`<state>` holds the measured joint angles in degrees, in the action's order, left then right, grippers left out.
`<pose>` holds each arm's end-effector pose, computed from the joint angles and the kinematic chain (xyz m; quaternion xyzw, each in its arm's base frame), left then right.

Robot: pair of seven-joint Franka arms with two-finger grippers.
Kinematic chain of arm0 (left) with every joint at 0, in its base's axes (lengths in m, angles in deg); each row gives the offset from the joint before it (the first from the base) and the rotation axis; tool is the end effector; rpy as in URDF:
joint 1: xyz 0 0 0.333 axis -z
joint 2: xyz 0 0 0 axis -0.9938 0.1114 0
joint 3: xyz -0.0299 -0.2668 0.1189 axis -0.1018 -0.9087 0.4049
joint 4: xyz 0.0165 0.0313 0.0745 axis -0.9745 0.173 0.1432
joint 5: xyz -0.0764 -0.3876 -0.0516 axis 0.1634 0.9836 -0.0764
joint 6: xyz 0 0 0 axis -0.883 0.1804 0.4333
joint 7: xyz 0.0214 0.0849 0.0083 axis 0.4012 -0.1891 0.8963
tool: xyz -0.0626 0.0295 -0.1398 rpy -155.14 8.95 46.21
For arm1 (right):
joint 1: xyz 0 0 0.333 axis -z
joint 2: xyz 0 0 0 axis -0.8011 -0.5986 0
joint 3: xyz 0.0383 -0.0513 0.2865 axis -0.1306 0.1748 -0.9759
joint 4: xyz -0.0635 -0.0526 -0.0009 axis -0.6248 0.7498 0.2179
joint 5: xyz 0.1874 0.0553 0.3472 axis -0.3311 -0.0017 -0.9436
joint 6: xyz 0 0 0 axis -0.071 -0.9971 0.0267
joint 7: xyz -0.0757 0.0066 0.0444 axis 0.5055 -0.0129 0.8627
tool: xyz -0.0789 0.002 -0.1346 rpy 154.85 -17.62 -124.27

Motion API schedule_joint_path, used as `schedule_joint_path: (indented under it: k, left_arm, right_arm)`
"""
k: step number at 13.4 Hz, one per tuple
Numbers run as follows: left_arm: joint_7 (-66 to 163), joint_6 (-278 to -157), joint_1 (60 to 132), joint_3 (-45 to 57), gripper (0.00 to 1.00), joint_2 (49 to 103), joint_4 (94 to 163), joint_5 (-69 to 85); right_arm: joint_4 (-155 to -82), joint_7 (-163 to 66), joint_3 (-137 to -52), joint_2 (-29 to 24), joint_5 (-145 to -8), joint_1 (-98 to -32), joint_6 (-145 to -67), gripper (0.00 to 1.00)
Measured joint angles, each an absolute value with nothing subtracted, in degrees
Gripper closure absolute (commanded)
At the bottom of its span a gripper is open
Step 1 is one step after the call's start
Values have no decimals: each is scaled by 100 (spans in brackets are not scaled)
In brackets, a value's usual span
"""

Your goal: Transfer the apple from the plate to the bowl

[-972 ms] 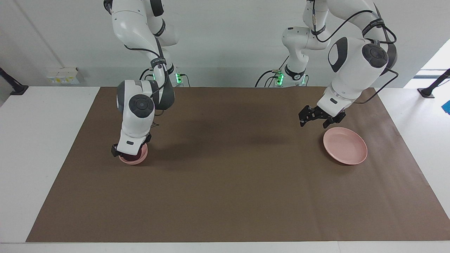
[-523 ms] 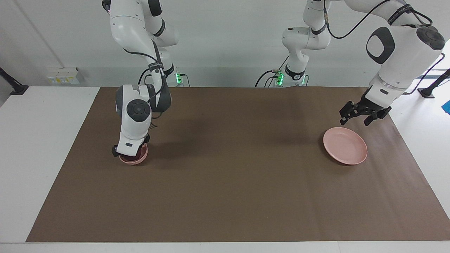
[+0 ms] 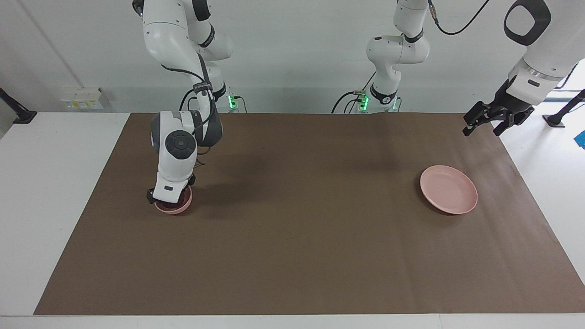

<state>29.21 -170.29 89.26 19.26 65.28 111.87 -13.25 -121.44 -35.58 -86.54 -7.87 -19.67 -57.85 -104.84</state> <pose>0.5565 0.0339 0.5455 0.9992 0.0092 0.0015 0.0384 0.6083 -0.0012 0.2530 0.9220 0.3225 -0.1167 0.1798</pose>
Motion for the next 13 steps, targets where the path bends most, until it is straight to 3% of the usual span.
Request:
schedule_joint_path:
  k: [2, 4, 8, 10, 13]
  left_arm:
    - [3069, -16844, 8876, 1868, 0, 6446, 11177, -1384]
    - [3327, -16673, 8618, 1551, 0, 6351, 11163, -1389]
    - [3465, -16638, 8330, 1141, 0, 6252, 11161, -1395]
    - [3469, -16639, 8325, 1130, 0, 6253, 11161, -1394]
    - [3469, -16628, 8328, 1051, 0, 6253, 11161, -1393]
  right_arm:
    - [-12154, -3558, -8655, -779, -1967, -5769, -10509, 32]
    - [-12167, -3558, -8655, -767, -2011, -5749, -10556, 23]
    - [-12180, -3558, -8655, -766, -2071, -5738, -10590, 12]
    - [-12180, -3558, -8655, -766, -2072, -5737, -10592, 0]
    - [-12180, -3558, -8655, -760, -2074, -5737, -10593, 0]
